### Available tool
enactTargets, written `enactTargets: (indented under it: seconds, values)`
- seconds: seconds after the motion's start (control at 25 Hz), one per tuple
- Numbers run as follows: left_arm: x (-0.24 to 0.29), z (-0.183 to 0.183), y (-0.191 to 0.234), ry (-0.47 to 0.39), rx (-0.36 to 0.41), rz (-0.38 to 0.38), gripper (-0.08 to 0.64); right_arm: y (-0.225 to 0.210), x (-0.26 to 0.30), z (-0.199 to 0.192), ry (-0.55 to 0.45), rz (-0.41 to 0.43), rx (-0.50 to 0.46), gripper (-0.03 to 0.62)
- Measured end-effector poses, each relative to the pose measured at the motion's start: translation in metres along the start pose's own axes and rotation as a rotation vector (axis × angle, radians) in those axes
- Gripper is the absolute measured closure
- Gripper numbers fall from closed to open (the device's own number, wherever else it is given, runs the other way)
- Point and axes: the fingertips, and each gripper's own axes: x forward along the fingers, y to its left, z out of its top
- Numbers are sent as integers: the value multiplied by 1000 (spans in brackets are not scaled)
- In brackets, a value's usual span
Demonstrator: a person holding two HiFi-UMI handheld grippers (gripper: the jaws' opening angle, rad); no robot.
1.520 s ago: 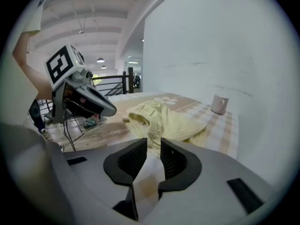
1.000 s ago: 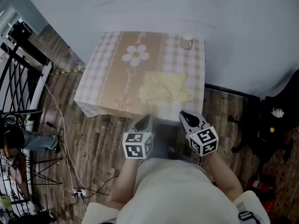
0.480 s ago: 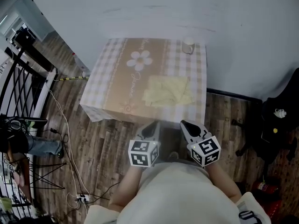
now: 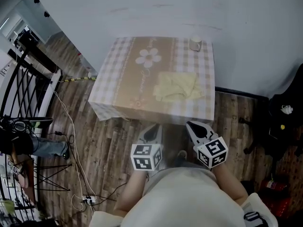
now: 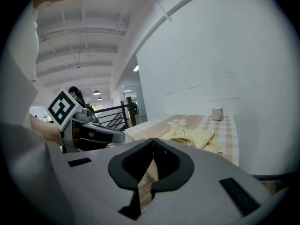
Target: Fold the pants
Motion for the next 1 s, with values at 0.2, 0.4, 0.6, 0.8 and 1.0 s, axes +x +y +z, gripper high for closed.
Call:
enactTargets:
  seconds: [0.2,0.4,0.6,0.8,1.0]
  values:
    - [-34,-17,8,1,-10,1,538,36,-7,-3,-10,11,-1,591]
    - [-70,-34,14,-3,-20,11,539,76,-21,-5,-24,30,-7,591]
    - [-107,-49,15,-23,-50,33,539,115,-40,-8,-29,52,-23,591]
    - [-134,-61,15,-43,-68,51,538,140,-55,-14,-32,68,-37,591]
    - [-152,-67,14,-62,-83,66,538,154,-64,-16,-39,80,-41,591]
